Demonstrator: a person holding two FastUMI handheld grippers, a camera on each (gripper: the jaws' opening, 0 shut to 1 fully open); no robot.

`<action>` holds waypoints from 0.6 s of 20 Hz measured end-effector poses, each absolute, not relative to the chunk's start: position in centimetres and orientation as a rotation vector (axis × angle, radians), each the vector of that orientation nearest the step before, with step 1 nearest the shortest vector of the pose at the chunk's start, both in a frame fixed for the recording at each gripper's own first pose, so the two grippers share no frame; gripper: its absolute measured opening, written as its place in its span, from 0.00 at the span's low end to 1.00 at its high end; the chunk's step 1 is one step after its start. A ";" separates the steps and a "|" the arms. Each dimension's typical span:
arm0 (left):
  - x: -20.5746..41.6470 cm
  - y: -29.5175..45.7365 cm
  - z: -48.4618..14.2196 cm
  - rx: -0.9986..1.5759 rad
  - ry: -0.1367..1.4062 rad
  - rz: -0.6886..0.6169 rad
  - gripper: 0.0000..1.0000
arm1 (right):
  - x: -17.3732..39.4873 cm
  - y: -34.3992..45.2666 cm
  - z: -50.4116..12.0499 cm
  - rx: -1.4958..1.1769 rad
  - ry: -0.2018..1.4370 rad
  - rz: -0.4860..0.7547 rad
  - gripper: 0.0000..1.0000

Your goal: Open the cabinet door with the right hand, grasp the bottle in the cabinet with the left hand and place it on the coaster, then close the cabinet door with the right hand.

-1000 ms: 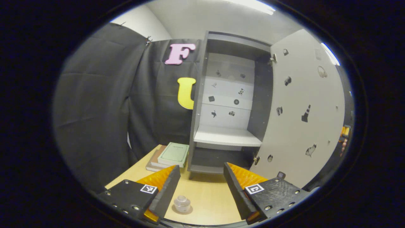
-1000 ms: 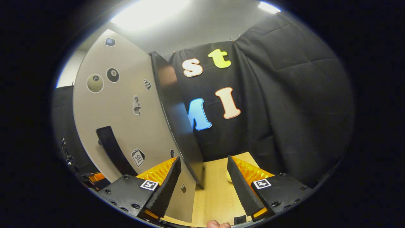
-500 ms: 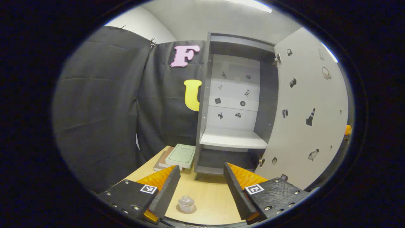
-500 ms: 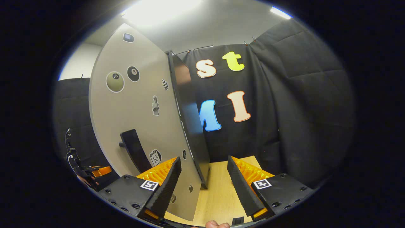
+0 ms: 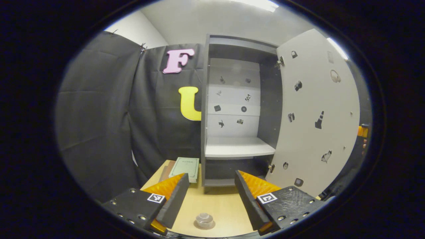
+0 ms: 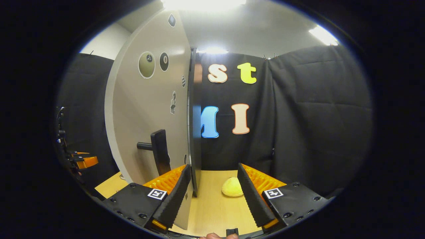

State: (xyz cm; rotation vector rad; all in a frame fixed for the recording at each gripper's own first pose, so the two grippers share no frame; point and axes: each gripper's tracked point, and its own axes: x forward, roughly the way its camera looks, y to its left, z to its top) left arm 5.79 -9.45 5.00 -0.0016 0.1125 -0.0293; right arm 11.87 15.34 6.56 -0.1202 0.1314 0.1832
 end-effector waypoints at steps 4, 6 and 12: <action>6.7 -7.6 4.6 -0.023 0.114 -0.063 0.86 | 10.9 17.6 6.5 -0.094 0.138 0.157 0.91; 6.9 -6.7 4.5 -0.035 0.110 -0.075 0.82 | 10.5 19.4 6.5 -0.092 0.131 0.166 0.91; 6.4 -2.7 3.9 -0.048 0.105 -0.079 0.85 | 9.6 25.4 6.1 -0.082 0.120 0.215 0.91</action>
